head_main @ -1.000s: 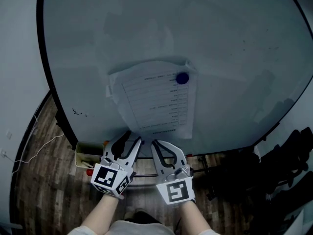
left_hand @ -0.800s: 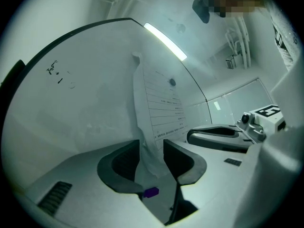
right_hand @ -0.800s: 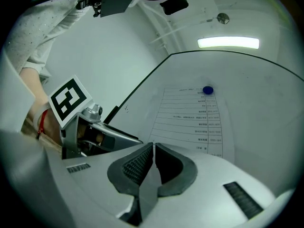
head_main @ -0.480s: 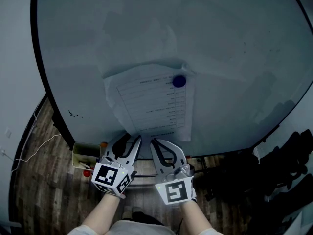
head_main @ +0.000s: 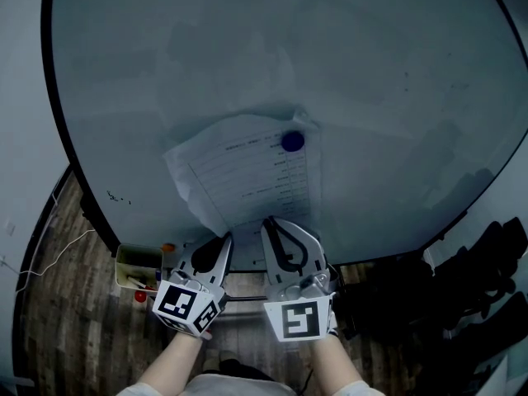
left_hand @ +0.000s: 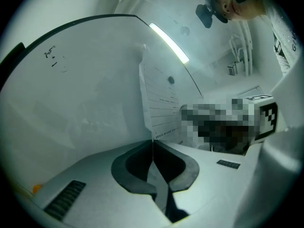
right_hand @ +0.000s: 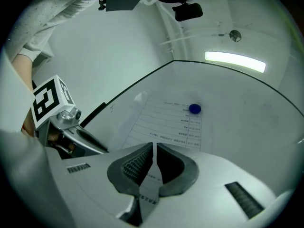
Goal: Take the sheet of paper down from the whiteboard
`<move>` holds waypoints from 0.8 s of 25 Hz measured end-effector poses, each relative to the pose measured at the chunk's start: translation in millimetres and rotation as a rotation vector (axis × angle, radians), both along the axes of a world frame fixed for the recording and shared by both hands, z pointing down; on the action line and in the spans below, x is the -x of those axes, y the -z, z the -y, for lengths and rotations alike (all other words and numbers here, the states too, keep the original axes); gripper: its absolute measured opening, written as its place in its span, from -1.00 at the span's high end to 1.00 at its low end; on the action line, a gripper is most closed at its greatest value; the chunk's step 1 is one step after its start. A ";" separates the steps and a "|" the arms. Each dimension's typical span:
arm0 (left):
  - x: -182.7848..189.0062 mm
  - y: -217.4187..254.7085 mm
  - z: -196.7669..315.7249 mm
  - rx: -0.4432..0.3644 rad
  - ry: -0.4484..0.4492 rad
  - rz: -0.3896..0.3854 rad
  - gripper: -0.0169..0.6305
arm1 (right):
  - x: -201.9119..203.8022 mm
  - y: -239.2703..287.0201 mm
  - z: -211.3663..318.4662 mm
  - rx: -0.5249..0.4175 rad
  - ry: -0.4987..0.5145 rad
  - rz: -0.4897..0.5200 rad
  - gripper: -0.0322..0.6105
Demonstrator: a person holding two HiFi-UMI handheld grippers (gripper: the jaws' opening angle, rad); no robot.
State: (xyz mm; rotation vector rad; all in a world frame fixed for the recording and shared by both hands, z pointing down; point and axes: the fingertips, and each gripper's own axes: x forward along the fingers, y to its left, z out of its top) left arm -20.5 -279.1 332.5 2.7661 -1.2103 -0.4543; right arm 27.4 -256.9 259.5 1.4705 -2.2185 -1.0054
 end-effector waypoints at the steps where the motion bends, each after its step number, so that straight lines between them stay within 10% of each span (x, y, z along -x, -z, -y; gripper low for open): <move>1: -1.7 -0.2 -0.7 0.003 -0.005 -0.002 0.89 | -2.1 4.2 0.4 -0.009 -0.008 0.003 0.84; 20: -13.0 -29.2 -15.9 0.056 -0.030 0.027 0.90 | -13.8 39.0 3.8 -0.089 -0.094 0.028 0.82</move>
